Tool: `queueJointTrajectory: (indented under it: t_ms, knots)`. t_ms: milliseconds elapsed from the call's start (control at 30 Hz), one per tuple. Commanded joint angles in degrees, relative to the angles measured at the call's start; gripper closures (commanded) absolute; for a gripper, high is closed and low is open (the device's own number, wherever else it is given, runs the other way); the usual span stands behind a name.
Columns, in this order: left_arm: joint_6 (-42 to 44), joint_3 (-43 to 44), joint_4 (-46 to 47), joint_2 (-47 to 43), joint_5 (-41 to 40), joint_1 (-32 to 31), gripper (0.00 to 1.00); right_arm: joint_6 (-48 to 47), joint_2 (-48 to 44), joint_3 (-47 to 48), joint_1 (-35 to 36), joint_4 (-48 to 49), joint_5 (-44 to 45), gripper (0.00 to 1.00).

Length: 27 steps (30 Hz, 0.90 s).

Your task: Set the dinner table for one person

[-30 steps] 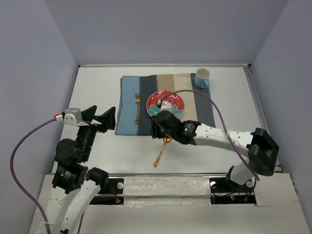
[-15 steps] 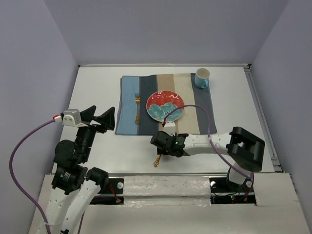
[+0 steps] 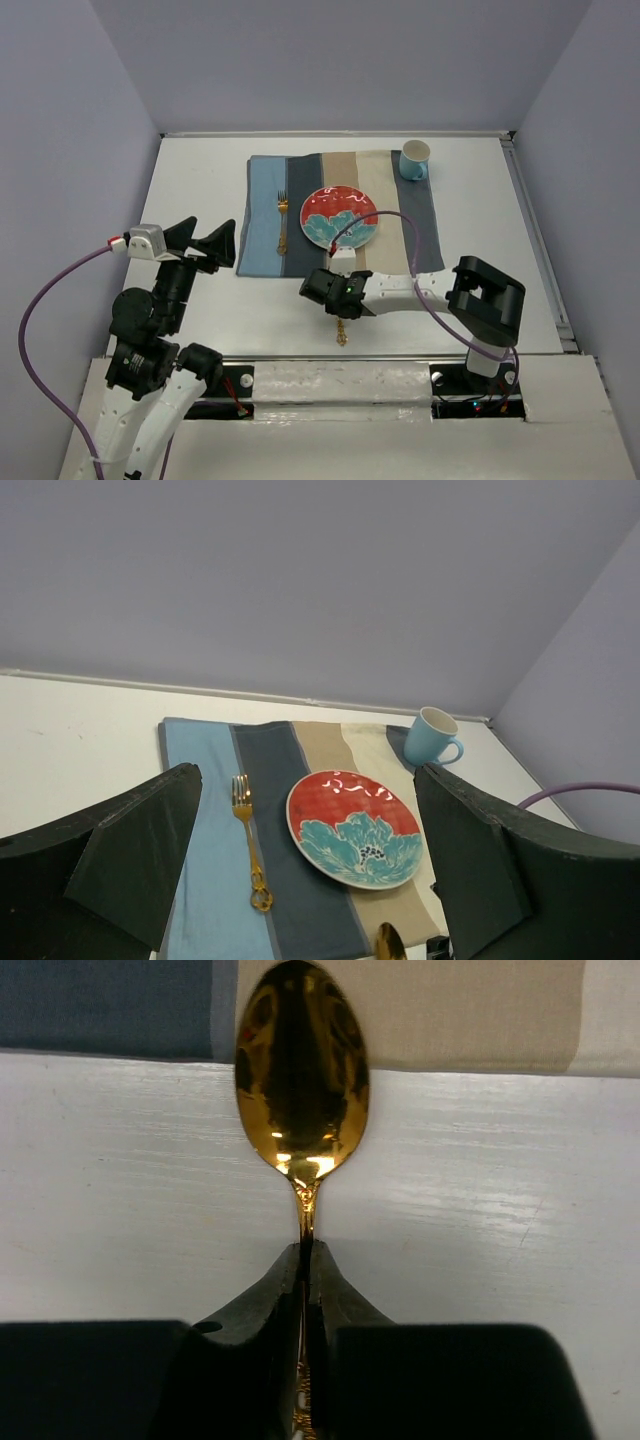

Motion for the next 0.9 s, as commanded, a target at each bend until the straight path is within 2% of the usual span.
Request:
queueJointTrajectory:
  t_ms: [0, 67, 167, 300, 400, 467, 500, 567, 600, 633, 667, 867]
  knots:
    - [0.7, 0.3, 3.1, -0.9, 0.3, 0.1, 0.01, 4.7, -2.8, -2.8, 1.6, -4.0, 1.1, 0.96]
    - [0.6, 0.3, 3.1, -0.9, 0.4, 0.1, 0.01, 5.7, -4.7, -4.3, 1.6, -5.1, 1.5, 1.0]
    - [0.6, 0.2, 3.1, -0.7, 0.5, 0.1, 0.01, 5.9, -9.1, -5.5, 1.6, -6.5, 2.9, 1.0]
    - [0.5, 0.2, 3.1, -0.5, 0.6, 0.1, 0.01, 1.7, -15.4, -4.4, 1.6, -7.5, 7.1, 1.0]
    - [0.4, 0.2, 3.1, -0.3, 0.7, 0.1, 0.01, -4.9, -18.7, -3.0, -1.8, -7.0, 10.6, 1.0]
    - [0.5, 0.2, 3.1, -0.3, 0.6, 0.1, 0.01, -11.6, -20.0, -2.0, -5.2, -6.2, 12.4, 1.0]
    - [0.4, 0.2, 3.1, -0.3, 0.8, 0.0, 0.01, -18.1, -20.6, -2.0, -9.5, -2.6, 11.7, 1.0]
    - [0.5, 0.2, 3.1, -0.2, 1.0, 0.1, 0.01, -25.1, -22.2, -2.9, -14.3, 3.5, 6.3, 1.0]
    - [0.4, 0.2, 3.2, -0.1, 1.3, 0.1, 0.01, -28.5, -22.8, -3.3, -16.9, 10.7, 3.2, 1.0]
    - [0.5, 0.2, 3.2, -0.1, 1.5, 0.1, 0.01, -31.5, -23.3, -3.1, -21.9, 13.1, 0.2, 1.0]
    - [0.6, 0.1, 3.2, 0.1, 1.5, 0.1, 0.01, -34.6, -22.8, -0.8, -24.1, 14.1, -3.1, 1.0]
    - [0.7, 0.2, 3.2, 0.0, 1.5, 0.0, 0.01, -40.9, -12.7, 8.3, -37.0, 14.8, -10.0, 1.0]
